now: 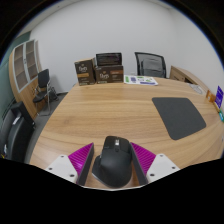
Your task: Arrange mouse
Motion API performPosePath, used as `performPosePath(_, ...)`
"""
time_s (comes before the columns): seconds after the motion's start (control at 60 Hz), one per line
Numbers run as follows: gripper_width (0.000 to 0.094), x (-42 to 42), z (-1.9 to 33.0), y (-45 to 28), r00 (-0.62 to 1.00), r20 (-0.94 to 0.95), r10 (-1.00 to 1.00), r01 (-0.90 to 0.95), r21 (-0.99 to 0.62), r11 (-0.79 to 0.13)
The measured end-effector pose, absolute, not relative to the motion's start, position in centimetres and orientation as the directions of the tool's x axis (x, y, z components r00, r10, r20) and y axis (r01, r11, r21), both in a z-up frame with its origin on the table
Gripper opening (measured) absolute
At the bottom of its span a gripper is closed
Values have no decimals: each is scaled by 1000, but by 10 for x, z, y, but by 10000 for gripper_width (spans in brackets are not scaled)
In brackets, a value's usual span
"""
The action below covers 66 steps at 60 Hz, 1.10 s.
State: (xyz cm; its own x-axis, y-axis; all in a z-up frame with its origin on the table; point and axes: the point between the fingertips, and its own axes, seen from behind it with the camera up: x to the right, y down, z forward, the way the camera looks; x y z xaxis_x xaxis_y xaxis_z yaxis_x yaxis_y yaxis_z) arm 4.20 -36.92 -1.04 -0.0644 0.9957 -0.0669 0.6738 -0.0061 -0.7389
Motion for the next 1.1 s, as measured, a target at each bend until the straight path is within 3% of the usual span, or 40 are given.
performPosePath(0.1, 543, 41, -10, -363, -50, -82, 995, 670, -742, -28)
performPosePath(0.35, 398, 46, -12, -355, -46, -79, 996, 687, -726, -26)
performPosePath(0.533, 386, 58, 16, -353, -49, -98, 994, 694, -719, -37)
performPosePath(0.733, 385, 33, 95, -326, -54, -110, 992, 644, -763, -50)
performPosePath(0.917, 387, -22, 163, -251, 0, -40, 999, 553, -832, -33)
performPosePath(1.017, 387, -52, 170, -197, 71, -19, 997, 528, -848, -53)
performPosePath(1.1, 384, -73, 148, -154, 121, 8, 993, 565, -822, -62)
